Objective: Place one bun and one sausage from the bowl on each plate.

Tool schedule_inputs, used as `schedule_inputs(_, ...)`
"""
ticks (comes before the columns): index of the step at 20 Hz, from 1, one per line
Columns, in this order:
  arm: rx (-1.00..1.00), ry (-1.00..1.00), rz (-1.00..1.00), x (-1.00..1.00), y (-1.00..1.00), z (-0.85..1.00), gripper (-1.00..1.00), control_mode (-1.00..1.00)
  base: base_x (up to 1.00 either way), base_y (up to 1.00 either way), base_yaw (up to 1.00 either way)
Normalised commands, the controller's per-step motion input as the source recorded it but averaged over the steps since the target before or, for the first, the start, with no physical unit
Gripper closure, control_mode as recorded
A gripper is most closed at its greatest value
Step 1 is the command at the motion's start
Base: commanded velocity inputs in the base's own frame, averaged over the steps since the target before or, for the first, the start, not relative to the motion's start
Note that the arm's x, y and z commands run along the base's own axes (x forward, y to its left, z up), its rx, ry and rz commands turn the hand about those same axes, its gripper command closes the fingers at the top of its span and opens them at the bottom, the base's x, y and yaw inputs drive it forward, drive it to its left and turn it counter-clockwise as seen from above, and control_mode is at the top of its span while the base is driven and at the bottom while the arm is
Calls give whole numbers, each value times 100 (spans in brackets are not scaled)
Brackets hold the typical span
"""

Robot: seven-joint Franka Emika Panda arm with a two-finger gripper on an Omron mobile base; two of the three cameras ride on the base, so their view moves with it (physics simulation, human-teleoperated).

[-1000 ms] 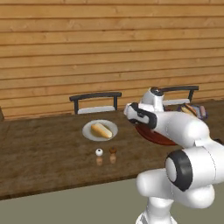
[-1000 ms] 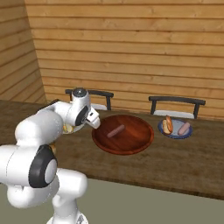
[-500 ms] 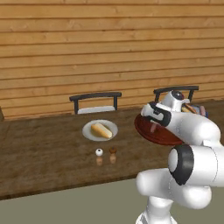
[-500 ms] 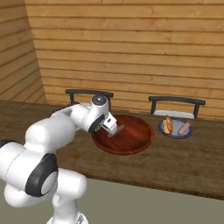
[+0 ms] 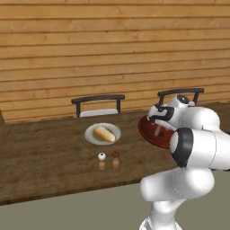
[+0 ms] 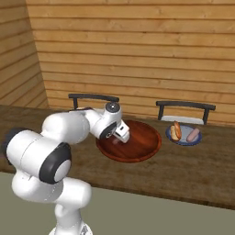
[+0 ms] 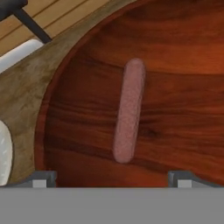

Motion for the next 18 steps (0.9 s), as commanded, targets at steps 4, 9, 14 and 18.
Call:
schedule_inputs(4, 0, 1, 0, 23, -18, -27, -100, -100, 0, 0, 0)
schedule_inputs(9, 0, 1, 0, 18, -10, -28, -100, -100, 0, 0, 0)
schedule_inputs(14, 0, 0, 0, 32, 0, -29, -100, -100, 0, 0, 0)
schedule_inputs(18, 0, 0, 0, 28, -4, -29, -100, -100, 0, 0, 0)
